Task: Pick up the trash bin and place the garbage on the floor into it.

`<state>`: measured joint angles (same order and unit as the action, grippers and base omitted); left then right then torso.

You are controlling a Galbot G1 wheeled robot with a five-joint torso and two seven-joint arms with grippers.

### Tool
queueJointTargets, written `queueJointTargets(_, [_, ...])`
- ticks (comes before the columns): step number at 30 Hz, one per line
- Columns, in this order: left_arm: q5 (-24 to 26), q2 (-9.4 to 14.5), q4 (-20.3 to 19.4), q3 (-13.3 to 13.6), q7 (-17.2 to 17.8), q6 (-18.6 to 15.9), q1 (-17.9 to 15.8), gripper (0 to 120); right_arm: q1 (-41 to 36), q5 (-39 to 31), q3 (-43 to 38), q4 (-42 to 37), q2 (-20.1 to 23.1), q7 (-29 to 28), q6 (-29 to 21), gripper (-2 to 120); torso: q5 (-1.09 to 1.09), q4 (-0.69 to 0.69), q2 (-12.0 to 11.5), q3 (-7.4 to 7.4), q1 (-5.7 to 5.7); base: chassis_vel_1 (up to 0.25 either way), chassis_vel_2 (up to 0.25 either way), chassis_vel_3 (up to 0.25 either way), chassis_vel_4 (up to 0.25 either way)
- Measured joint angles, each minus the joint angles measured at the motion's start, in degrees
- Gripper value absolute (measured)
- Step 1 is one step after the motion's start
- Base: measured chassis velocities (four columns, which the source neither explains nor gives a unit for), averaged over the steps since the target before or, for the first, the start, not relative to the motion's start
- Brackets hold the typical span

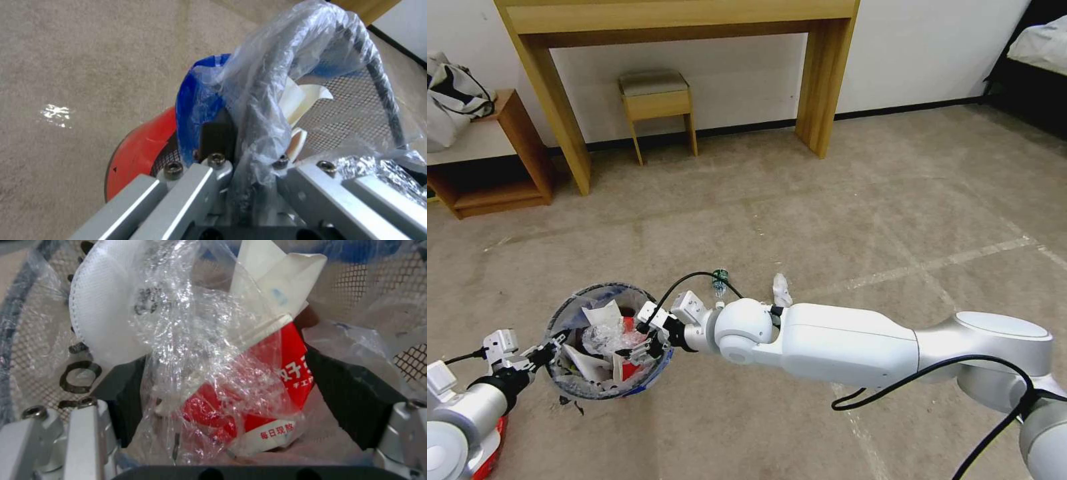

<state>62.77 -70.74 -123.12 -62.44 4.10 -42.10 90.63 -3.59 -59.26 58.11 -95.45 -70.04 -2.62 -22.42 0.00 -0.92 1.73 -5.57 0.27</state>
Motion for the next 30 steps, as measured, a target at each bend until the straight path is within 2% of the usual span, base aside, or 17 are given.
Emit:
queueJointTargets(6, [0.0, 0.0, -0.1, -0.2, 0.0, 0.0, 0.4, 1, -0.3, -0.5, 0.1, 0.6, -0.1, 1.0, 1.2, 86, 0.00, 0.00, 0.0, 0.00, 0.00, 0.000, 0.000, 0.000, 0.000])
queueJointTargets(8, [0.0, 0.1, -0.4, -0.3, 0.0, 0.0, 0.6, 1, -0.5, -0.7, 0.2, 1.3, -0.1, 2.6, 3.3, 90, 0.00, 0.00, 0.0, 0.00, 0.00, 0.000, 0.000, 0.000, 0.000])
queueJointTargets(13, [0.0, 0.2, -0.7, -0.3, 0.0, 0.0, 0.6, 1, -0.5, -0.8, 0.2, 1.1, 0.2, 3.4, 4.5, 98, 0.00, 0.00, 0.0, 0.00, 0.00, 0.000, 0.000, 0.000, 0.000])
queueJointTargets(30, [0.1, -0.2, -1.2, -0.1, -0.3, -0.1, 0.9, 1, -0.5, -0.4, -0.7, -0.8, 1.6, 0.2, 1.8, 100, 0.00, 0.00, 0.0, 0.00, 0.00, 0.000, 0.000, 0.000, 0.000])
